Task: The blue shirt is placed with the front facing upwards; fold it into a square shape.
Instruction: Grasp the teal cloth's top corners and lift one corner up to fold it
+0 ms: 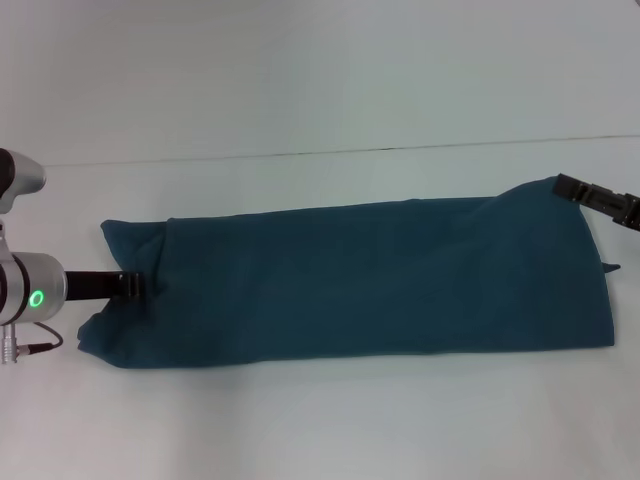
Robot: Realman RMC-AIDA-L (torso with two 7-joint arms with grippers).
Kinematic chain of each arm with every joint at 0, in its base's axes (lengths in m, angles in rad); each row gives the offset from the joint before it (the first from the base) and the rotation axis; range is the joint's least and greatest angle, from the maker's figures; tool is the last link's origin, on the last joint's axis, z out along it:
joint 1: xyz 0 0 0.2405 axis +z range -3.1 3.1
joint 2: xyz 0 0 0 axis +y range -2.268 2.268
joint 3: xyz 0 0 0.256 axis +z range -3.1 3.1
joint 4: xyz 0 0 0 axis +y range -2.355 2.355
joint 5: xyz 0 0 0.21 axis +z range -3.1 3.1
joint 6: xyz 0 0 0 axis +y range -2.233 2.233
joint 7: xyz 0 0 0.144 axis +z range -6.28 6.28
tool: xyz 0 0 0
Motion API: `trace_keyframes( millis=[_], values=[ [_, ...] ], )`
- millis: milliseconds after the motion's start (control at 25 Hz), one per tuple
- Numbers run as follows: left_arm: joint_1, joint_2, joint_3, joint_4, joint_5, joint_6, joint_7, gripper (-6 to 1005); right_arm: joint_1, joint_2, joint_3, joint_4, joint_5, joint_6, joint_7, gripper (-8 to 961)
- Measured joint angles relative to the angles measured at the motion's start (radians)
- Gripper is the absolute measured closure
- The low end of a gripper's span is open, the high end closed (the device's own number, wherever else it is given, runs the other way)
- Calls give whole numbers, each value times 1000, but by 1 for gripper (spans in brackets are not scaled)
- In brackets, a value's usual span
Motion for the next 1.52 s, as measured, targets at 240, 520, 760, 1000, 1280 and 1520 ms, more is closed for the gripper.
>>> trace_keyframes(
  millis=[240, 520, 760, 1000, 1280, 1520],
  values=[
    [0, -1, 1, 16, -37, 23, 18, 945, -18, 10, 1, 3, 39, -22, -45, 41],
    [4, -2, 3, 141, -63, 123, 18, 963, -47, 50, 10, 31, 130, -37, -258, 42],
    [10, -3, 3, 243, -101, 213, 11, 963, -30, 55, 10, 262, 316, -30, -598, 43],
    [12, -4, 3, 352, -138, 297, -5, 964, 29, 61, 12, 480, 411, -24, -1007, 170],
    [32, -8, 3, 464, -197, 377, -22, 964, 137, 67, 15, 682, 486, 85, -1214, 471],
    [61, -10, 23, 560, -233, 425, -53, 964, 269, 72, 3, 776, 475, 252, -1222, 658]
  ],
)
